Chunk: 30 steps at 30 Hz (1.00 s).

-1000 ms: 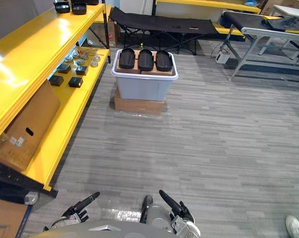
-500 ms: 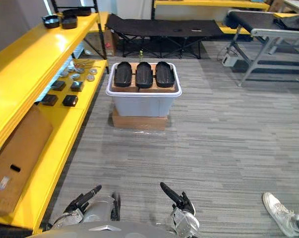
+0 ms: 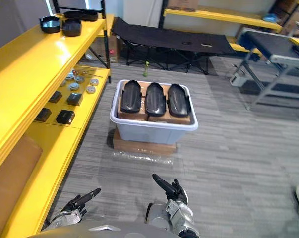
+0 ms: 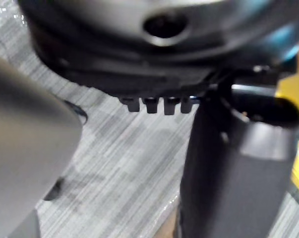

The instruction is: Walk over and take three plastic housings, then place them on the shelf

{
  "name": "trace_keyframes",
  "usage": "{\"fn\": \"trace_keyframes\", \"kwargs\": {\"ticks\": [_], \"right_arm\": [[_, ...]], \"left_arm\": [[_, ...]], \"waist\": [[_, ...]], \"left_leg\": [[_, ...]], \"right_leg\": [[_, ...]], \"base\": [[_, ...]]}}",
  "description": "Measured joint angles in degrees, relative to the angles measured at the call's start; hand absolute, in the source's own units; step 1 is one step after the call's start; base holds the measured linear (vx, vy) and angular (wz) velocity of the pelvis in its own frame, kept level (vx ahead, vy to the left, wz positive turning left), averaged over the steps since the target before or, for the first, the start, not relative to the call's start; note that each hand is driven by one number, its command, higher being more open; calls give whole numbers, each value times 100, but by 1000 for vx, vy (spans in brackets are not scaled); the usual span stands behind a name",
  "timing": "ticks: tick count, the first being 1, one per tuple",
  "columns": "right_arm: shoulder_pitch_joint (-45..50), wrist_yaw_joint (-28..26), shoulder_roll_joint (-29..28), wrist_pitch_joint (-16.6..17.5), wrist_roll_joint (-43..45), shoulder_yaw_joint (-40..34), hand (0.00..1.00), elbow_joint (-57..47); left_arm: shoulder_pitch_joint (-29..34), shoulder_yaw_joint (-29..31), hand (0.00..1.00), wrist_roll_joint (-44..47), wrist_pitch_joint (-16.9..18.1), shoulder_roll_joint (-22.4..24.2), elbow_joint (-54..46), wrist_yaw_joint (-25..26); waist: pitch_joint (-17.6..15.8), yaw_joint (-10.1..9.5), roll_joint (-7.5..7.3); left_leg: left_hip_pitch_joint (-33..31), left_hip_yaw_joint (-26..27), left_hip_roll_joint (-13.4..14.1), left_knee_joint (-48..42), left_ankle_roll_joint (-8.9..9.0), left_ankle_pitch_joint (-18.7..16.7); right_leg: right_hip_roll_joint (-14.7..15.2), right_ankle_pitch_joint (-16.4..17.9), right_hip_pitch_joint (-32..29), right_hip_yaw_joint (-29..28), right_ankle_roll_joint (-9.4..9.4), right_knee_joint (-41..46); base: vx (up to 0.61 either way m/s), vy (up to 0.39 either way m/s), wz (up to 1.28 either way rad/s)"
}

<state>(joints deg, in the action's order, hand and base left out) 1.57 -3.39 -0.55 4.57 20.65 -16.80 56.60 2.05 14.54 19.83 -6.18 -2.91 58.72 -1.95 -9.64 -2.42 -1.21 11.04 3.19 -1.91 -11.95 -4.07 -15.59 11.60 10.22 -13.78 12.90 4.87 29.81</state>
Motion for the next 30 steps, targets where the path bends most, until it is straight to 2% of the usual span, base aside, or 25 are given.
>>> {"fn": "trace_keyframes", "kwargs": {"ticks": [1,2,3,4,5,6,8,10,11,12,13,14,15,16,17,18,19,20,21,22,23,24,26,27,30], "right_arm": [[-2,-4,-4,-1,0,-6,100,1],[-4,-5,-4,0,-13,68,100,3],[4,-1,4,-4,-21,167,100,36],[5,-6,12,-4,-22,212,100,72],[-99,5,186,-26,-26,283,100,140],[-133,12,259,-57,-21,316,100,215],[-143,39,287,-62,10,344,100,223],[-153,92,284,-78,28,330,100,233],[-149,135,291,-112,38,319,100,259],[-133,162,329,-169,40,299,100,272],[-117,205,353,-230,32,300,100,283],[-125,221,351,-251,31,279,100,283],[-107,207,330,-263,21,169,100,315],[-48,198,312,-264,3,22,100,346],[-37,183,310,-259,-10,-45,100,342],[12,129,316,-254,-33,-101,100,330],[40,61,319,-241,-229,-155,100,325],[54,17,322,-237,-251,-174,100,321],[73,-16,315,-240,-432,-177,100,325],[130,-50,238,-243,-642,-165,100,316],[140,-98,191,-236,-689,-158,100,315],[219,-234,125,-236,-711,-64,100,316],[254,-369,59,-195,-914,59,100,315],[266,-417,71,-135,-928,133,100,314],[372,-488,93,-1,-1109,289,100,182]], "left_arm": [[6,60,100,0,2,17,1,6],[28,200,100,4,-2,44,19,12],[60,244,100,4,-3,35,27,25],[67,291,100,4,-4,27,38,26],[11,432,100,6,5,226,163,55],[19,455,100,-9,5,319,209,63],[18,447,100,-8,71,361,210,79],[12,455,100,9,115,364,187,73],[6,489,100,16,124,384,150,53],[-29,616,100,10,142,447,108,41],[-16,631,100,12,213,483,28,50],[-14,597,100,19,241,471,10,51],[-14,484,100,54,258,416,-22,50],[-11,361,100,51,293,370,-33,44],[-5,268,100,49,329,346,-31,41],[23,131,100,49,381,313,-47,41],[14,62,100,54,369,293,-43,72],[3,47,100,65,357,291,-36,98],[-22,57,100,131,355,273,-8,149],[-37,96,100,151,324,168,11,171],[-55,98,100,145,320,110,28,179],[-72,93,100,132,279,8,52,177],[-138,99,100,144,211,-111,156,206],[-173,99,100,183,169,-133,222,256],[-101,100,100,214,106,-96,264,255]], "waist": [[2,-6,6],[5,-17,6],[18,-29,-39],[57,-31,-126],[65,-67,240],[104,-58,323],[109,-48,373],[109,-39,376],[105,-43,391],[110,-42,476],[83,-66,523],[81,-55,541],[77,-48,526],[78,-52,509],[79,-61,499],[80,-51,488],[83,-40,481],[81,-41,477],[43,-68,414],[61,-106,233],[47,-115,138],[49,-92,-32],[43,-84,-145],[63,-69,-181],[65,-72,-96]], "left_leg": [[73,-48,65,12,128,-83],[180,-117,158,-14,345,-224],[294,-235,211,-151,540,-442],[358,-285,222,-246,590,-570],[416,-345,507,-436,598,-733],[429,-373,619,-543,661,-606],[424,-403,730,-747,665,-325],[125,-562,780,-1509,642,-42],[-177,-620,824,-2225,682,197],[-708,-690,957,-3305,791,765],[-1265,-652,1261,-4442,1091,1439],[-1459,-589,1371,-4739,1088,1262],[-1704,-339,1506,-4868,1082,871],[-1795,-73,1564,-4591,1060,603],[-1829,104,1571,-4242,1045,490],[-1854,412,1550,-3293,992,357],[-1842,615,1519,-2125,951,390],[-1827,640,1496,-1614,946,486],[-1731,664,1418,-940,960,926],[-1497,834,1197,-605,899,1006],[-1466,870,1123,-527,887,1014],[-1466,928,1019,-452,872,1005],[-1458,936,872,-311,861,1008],[-1439,918,803,-251,824,1007],[-1338,908,703,-91,773,1026]], "right_leg": [[-47,-274,-1,-40,-109,-770],[-135,-706,15,-91,-169,-1501],[-184,-1276,54,-129,-208,-1917],[-181,-1813,93,-130,-366,-1943],[-389,-1837,66,42,-399,-1540],[-416,-1426,60,134,-438,-1262],[-470,-1058,70,188,-521,-949],[-514,-796,233,290,-545,-900],[-566,-697,363,370,-562,-952],[-705,-623,654,448,-589,-1161],[-926,-587,1108,484,-643,-1554],[-993,-576,1302,502,-661,-1696],[-1022,-627,1615,569,-595,-1917],[-1019,-641,1809,574,-567,-2104],[-1000,-653,1935,570,-542,-2225],[-958,-684,2074,549,-472,-2430],[-925,-720,2092,529,-426,-2557],[-912,-730,2079,511,-395,-2586],[-842,-712,2074,424,-298,-2577],[-662,-711,2095,346,-172,-2606],[-602,-729,2110,343,-141,-2646],[-505,-767,2091,329,-80,-2739],[-393,-799,2090,359,-25,-2812],[-340,-809,2100,429,-10,-2815],[-269,-791,2118,456,17,-2815]], "base": [[566,-226,44],[607,-293,40],[639,-332,34],[547,-295,22],[512,-277,18],[480,-266,11],[390,-252,8],[339,-260,16],[325,-265,27],[314,-206,24],[271,-134,19],[284,-102,8],[264,-89,5],[251,-73,3],[232,-21,-1],[227,52,-7],[228,90,-10],[232,156,-18],[236,182,-28],[244,173,-25],[277,162,-19],[181,91,-7],[197,100,1],[171,85,13],[70,49,8]]}}
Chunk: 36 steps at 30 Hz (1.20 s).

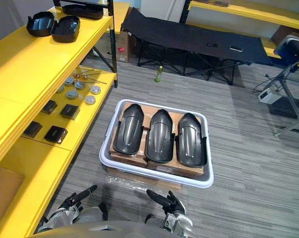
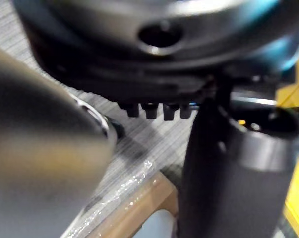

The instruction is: Walk over and take three plastic housings, then place them on the shelf

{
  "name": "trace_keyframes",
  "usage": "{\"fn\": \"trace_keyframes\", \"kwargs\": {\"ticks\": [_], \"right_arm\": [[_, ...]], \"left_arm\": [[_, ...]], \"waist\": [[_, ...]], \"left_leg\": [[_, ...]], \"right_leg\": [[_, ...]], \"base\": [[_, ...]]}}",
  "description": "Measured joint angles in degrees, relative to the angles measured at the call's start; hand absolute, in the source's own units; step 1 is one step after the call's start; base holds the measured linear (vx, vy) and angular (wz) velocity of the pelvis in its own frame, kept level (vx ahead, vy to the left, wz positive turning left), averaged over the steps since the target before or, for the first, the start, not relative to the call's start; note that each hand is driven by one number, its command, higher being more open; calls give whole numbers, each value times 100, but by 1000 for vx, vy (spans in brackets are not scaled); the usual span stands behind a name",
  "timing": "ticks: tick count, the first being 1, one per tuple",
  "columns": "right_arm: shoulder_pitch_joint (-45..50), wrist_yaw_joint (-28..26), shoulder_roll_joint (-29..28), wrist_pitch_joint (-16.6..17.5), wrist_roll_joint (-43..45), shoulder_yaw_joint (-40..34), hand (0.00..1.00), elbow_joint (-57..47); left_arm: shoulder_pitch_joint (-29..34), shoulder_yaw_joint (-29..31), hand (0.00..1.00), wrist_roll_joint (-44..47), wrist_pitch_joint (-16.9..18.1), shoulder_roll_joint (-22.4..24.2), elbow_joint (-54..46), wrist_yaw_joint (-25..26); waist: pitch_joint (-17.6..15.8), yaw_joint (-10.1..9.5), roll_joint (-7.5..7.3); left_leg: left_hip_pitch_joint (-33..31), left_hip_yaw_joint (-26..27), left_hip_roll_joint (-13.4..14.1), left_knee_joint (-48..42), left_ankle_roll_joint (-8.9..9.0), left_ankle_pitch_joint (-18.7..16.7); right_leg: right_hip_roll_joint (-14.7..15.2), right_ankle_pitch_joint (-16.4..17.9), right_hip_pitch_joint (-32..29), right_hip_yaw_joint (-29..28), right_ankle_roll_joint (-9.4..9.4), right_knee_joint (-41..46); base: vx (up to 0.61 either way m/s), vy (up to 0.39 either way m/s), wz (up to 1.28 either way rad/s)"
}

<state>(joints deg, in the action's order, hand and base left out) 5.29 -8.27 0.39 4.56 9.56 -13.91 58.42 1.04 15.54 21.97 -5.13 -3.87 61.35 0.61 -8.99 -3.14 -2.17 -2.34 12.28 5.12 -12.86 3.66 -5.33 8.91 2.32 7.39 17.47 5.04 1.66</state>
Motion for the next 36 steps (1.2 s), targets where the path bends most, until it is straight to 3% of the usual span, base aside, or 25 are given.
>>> {"fn": "trace_keyframes", "kwargs": {"ticks": [4,5,11,15,21,27,30,36], "right_arm": [[84,-17,66,16,45,122,100,-63],[238,-94,168,103,218,439,100,44],[238,-92,168,102,245,438,100,46],[239,-52,167,87,504,434,100,49],[138,420,73,49,1147,310,100,35],[302,499,-63,364,863,318,100,-147],[560,558,-25,330,635,651,100,-666],[1262,636,-2,-315,409,1467,100,-3015]], "left_arm": [[157,14,100,-9,5,60,-1,-18],[296,-23,100,-85,2,60,7,-146],[294,-23,100,-86,8,59,11,-128],[220,-30,100,-183,108,59,124,183],[95,-133,100,-674,304,38,174,688],[69,-409,100,-1065,345,-70,176,561],[52,-622,100,-1226,340,-110,168,501],[75,-1391,100,-1486,153,-311,98,321]], "waist": [[51,2,91],[312,-136,-14],[315,-127,-20],[309,-110,-38],[279,29,-127],[258,210,-220],[280,253,-233],[315,468,-286]], "left_leg": [[153,-15,-11,191,-33,78],[784,-7,-411,1794,-99,990],[791,-4,-416,1794,-106,984],[866,64,-460,1798,-144,953],[885,387,-527,1803,-186,838],[1034,776,-532,1803,-175,720],[1068,897,-492,1802,-134,657],[1028,1094,-417,1769,-119,634]], "right_leg": [[-1,9,66,41,13,-1],[125,7,-18,-11,142,6],[140,13,-20,-12,135,25],[204,22,-27,-48,133,124],[345,61,-311,-377,172,359],[323,33,-344,-748,197,269],[253,-5,-326,-873,209,128],[66,-126,-415,-1153,176,-82]], "base": [[0,0,0],[0,0,0],[0,0,0],[0,5,-7],[-13,68,-26],[14,59,-33],[59,16,-25],[93,-15,-23]]}}
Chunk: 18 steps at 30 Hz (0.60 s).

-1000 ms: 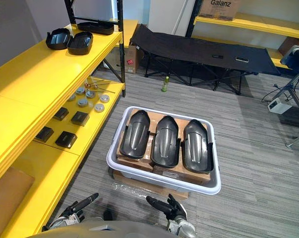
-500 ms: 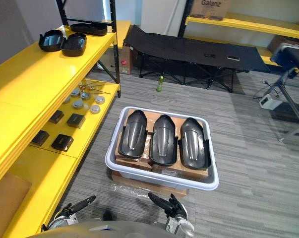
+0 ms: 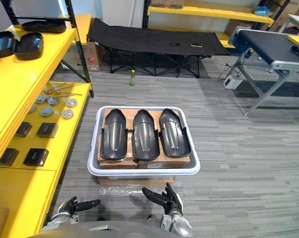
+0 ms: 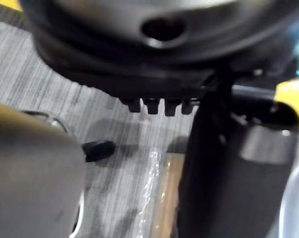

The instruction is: Walk over and take three plastic housings, then place them on the shelf

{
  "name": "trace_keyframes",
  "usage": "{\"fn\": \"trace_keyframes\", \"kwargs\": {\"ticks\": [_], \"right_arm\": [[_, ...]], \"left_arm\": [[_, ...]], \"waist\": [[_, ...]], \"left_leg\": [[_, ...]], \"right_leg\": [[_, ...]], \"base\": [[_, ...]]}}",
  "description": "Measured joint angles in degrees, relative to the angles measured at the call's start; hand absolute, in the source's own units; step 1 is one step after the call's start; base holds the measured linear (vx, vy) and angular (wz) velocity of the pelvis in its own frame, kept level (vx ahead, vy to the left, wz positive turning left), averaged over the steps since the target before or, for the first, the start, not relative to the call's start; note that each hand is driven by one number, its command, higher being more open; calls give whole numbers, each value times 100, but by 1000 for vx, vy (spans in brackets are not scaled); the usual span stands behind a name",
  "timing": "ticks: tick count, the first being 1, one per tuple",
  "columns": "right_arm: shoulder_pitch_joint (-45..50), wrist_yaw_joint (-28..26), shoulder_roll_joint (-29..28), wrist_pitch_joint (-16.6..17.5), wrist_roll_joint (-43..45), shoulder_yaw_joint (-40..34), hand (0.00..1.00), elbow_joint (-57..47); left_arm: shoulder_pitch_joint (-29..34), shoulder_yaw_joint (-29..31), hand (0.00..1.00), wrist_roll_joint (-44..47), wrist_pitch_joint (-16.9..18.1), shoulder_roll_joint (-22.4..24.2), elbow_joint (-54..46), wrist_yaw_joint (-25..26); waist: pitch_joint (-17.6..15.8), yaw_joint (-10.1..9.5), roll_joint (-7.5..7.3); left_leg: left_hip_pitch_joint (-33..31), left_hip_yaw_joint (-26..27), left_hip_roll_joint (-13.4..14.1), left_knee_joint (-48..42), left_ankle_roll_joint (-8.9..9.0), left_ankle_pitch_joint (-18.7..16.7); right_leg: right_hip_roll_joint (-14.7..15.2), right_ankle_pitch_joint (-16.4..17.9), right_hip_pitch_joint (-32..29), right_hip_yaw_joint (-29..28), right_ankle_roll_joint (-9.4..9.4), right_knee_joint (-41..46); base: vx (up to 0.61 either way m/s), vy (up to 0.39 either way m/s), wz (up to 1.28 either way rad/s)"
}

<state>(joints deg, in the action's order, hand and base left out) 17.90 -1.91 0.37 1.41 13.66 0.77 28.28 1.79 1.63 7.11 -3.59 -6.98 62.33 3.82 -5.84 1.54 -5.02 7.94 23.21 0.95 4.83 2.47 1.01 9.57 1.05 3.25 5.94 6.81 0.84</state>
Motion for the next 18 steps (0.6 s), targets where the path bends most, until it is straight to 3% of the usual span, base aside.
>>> {"fn": "trace_keyframes", "kwargs": {"ticks": [5,8,14,18], "right_arm": [[286,125,242,-181,20,-75,100,-1736],[456,155,386,-207,13,-666,100,-2811],[303,118,831,-210,28,-1845,100,-3386],[-288,342,1345,-325,86,-2471,100,-3291]], "left_arm": [[101,-145,100,24,-18,-110,4,-67],[213,-119,100,57,-19,-194,-52,-146],[490,171,100,151,-13,-268,-305,-195],[579,334,100,150,-6,-361,-381,-240]], "waist": [[16,182,-8],[19,268,-39],[7,383,-18],[-105,455,52]], "left_leg": [[-30,-56,158,-4,7,-77],[60,-36,171,-3,38,-119],[27,1,179,-91,122,-251],[-564,-120,248,-867,111,-545]], "right_leg": [[-173,-207,-121,-166,-151,7],[-178,-248,-102,-189,-153,78],[-137,-245,-221,-350,-145,211],[-54,-203,-420,-347,-92,198]], "base": [[61,-33,-23],[-34,6,-3],[-84,14,-7],[-72,-31,8]]}}
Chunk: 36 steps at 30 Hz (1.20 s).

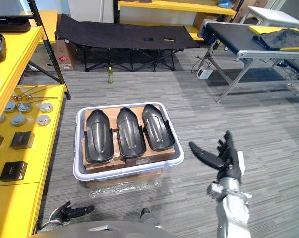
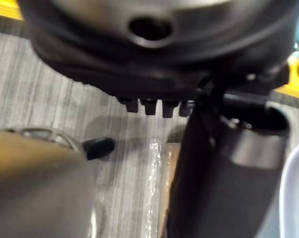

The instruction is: Walk over and take three plastic housings, then place them on the shelf

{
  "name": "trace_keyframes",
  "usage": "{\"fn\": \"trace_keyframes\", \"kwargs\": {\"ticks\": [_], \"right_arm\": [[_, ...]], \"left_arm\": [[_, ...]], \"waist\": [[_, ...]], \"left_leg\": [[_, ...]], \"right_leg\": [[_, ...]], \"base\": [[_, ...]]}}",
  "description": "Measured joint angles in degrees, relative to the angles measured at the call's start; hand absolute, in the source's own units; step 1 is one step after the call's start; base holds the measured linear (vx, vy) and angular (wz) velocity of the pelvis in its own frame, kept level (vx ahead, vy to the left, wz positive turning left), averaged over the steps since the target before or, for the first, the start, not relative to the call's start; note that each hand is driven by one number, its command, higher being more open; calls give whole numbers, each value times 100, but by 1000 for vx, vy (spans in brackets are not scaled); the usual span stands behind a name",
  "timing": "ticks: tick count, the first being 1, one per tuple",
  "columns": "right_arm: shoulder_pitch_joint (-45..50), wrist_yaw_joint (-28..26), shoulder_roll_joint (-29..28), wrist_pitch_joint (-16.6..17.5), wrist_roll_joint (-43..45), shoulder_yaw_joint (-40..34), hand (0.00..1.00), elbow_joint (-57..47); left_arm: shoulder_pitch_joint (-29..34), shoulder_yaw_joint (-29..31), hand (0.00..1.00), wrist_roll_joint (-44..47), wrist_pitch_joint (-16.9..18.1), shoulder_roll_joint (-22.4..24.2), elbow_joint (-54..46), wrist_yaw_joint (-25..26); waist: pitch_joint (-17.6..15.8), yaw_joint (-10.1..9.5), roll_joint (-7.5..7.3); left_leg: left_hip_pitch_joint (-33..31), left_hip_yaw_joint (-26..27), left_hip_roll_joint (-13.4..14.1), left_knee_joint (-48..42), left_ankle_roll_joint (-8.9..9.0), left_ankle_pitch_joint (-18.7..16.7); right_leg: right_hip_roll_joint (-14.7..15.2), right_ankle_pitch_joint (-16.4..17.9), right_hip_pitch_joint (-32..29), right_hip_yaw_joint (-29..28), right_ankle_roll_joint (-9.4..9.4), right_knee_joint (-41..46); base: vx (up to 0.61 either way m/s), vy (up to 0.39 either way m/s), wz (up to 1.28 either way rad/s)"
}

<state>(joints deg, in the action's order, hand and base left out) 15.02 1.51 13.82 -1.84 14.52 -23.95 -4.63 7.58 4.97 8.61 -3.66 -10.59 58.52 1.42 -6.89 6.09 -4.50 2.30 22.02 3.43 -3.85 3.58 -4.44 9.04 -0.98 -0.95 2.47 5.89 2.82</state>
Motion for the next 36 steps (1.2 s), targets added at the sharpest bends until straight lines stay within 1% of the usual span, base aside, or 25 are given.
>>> {"fn": "trace_keyframes", "kwargs": {"ticks": [1,2,3,4,5,6,7,8,9,10,11,12,13,15,16,18,20,24,25,27,29,32,33,36], "right_arm": [[-385,137,223,-1,9,-156,100,221],[-637,229,364,-1,20,-212,100,409],[-1224,453,772,7,31,-314,100,927],[-1460,537,948,7,40,-366,100,1168],[-1760,649,1201,7,60,-432,100,1502],[-2093,800,1443,6,207,-473,100,1854],[-2397,880,1523,7,280,-469,100,2056],[-2539,890,1528,7,281,-465,100,2093],[-2781,902,1564,9,412,-454,100,2095],[-2889,903,1613,9,488,-437,100,2097],[-3159,911,1844,9,636,-335,100,2180],[-3267,911,1951,10,663,-298,100,2251],[-3459,912,2133,15,665,-238,100,2391],[-3771,894,2294,82,663,-130,100,2642],[-3924,878,2368,132,662,-32,100,2766],[-4071,814,2493,159,659,141,100,2910],[-4213,715,2618,216,646,366,100,3044],[-4449,625,2709,217,590,624,100,3247],[-4665,621,2766,200,582,802,100,3413],[-4854,618,2848,138,416,981,100,3583],[-5128,611,2943,-20,375,1180,100,3810],[-5275,617,3085,-162,339,1400,100,3884],[-5347,619,3161,-220,141,1486,100,3932],[-5638,654,3286,-410,-82,1595,100,4193]], "left_arm": [[-10,13,100,7,24,-36,-35,-13],[-22,14,100,11,50,-30,-50,-11],[-53,-14,100,45,136,6,-67,-13],[-95,20,100,179,185,57,-81,-30],[-204,34,100,348,271,137,-161,-36],[-397,-50,100,436,376,193,-242,-32],[-576,-117,100,494,456,187,-286,-32],[-664,-146,100,509,503,181,-308,-34],[-847,-221,100,563,563,168,-369,-22],[-928,-230,100,601,600,160,-415,-12],[-1148,-235,100,656,614,137,-491,3],[-1239,-236,100,662,612,131,-498,8],[-1398,-239,100,706,615,117,-516,10],[-1553,-309,100,719,613,120,-540,37],[-1597,-419,100,752,611,128,-582,71],[-1616,-477,100,756,607,167,-673,84],[-1633,-486,100,784,611,276,-748,72],[-1661,-507,100,844,607,284,-751,44],[-1661,-508,100,880,606,277,-756,32],[-1662,-506,100,880,606,269,-774,15],[-1662,-507,100,882,606,272,-789,-27],[-1662,-507,100,901,609,278,-801,-43],[-1661,-506,100,914,614,276,-810,-51],[-1661,-505,100,931,617,275,-871,-64]], "waist": [[-134,17,-18],[-245,34,52],[-560,25,212],[-689,14,326],[-889,-35,471],[-1134,-163,588],[-1352,-290,614],[-1460,-332,614],[-1660,-408,626],[-1748,-432,597],[-1926,-466,607],[-1993,-487,587],[-2100,-570,564],[-2188,-631,550],[-2190,-629,560],[-2192,-649,559],[-2192,-678,562],[-2192,-738,561],[-2191,-738,563],[-2191,-747,563],[-2191,-766,563],[-2191,-775,564],[-2190,-772,567],[-2191,-779,568]], "left_leg": [[-305,-67,40,-431,-17,-149],[-496,-136,108,-684,-24,-235],[-1033,-338,248,-1363,-94,-432],[-1255,-446,327,-1645,-114,-513],[-1564,-582,409,-1961,-152,-587],[-1860,-688,465,-2199,-179,-618],[-2057,-707,517,-2340,-183,-619],[-2170,-734,532,-2408,-186,-619],[-2376,-800,543,-2540,-203,-618],[-2503,-831,548,-2627,-214,-621],[-2775,-940,554,-2800,-228,-624],[-2851,-967,532,-2835,-239,-633],[-2982,-995,516,-2913,-244,-636],[-3096,-1031,467,-2947,-296,-604],[-3170,-1072,415,-2939,-331,-569],[-3229,-1081,363,-2909,-357,-533],[-3285,-1092,297,-2910,-382,-513],[-3315,-1118,266,-2909,-386,-507],[-3361,-1138,264,-2923,-386,-504],[-3398,-1155,268,-2925,-383,-489],[-3406,-1166,264,-2931,-384,-484],[-3435,-1194,241,-2939,-383,-483],[-3479,-1228,229,-2962,-382,-483],[-3579,-1283,224,-3016,-380,-482]], "right_leg": [[42,72,-89,10,73,-3],[19,61,-153,34,81,15],[-66,56,-376,78,81,133],[-116,51,-498,102,74,219],[-162,48,-664,173,72,348],[-192,53,-912,211,65,556],[-211,73,-1139,205,39,758],[-215,97,-1261,212,13,877],[-202,189,-1507,249,10,1179],[-190,244,-1652,275,5,1334],[-129,343,-1927,363,5,1644],[-101,389,-2017,372,11,1751],[-60,427,-2162,388,8,1897],[12,456,-2280,448,7,2021],[72,473,-2346,503,14,2046],[124,486,-2421,520,22,2117],[204,569,-2502,545,48,2247],[289,666,-2567,597,37,2392],[296,696,-2618,619,29,2433],[294,704,-2655,643,19,2448],[312,750,-2685,667,4,2519],[347,816,-2733,690,-2,2619],[364,848,-2768,715,-4,2664],[381,886,-2848,762,-13,2748]], "base": [[-112,-55,18],[-163,-60,23],[-152,-39,19],[-187,-17,25],[-174,23,24],[-219,28,18],[-190,22,7],[-170,4,7],[-131,1,12],[-181,16,29],[-144,24,29],[-158,45,32],[-89,38,14],[-68,39,17],[-37,35,21],[3,15,16],[26,-9,15],[33,-24,9],[25,-49,9],[23,-40,5],[32,-44,5],[13,-34,7],[3,-33,13],[4,-27,10]]}}
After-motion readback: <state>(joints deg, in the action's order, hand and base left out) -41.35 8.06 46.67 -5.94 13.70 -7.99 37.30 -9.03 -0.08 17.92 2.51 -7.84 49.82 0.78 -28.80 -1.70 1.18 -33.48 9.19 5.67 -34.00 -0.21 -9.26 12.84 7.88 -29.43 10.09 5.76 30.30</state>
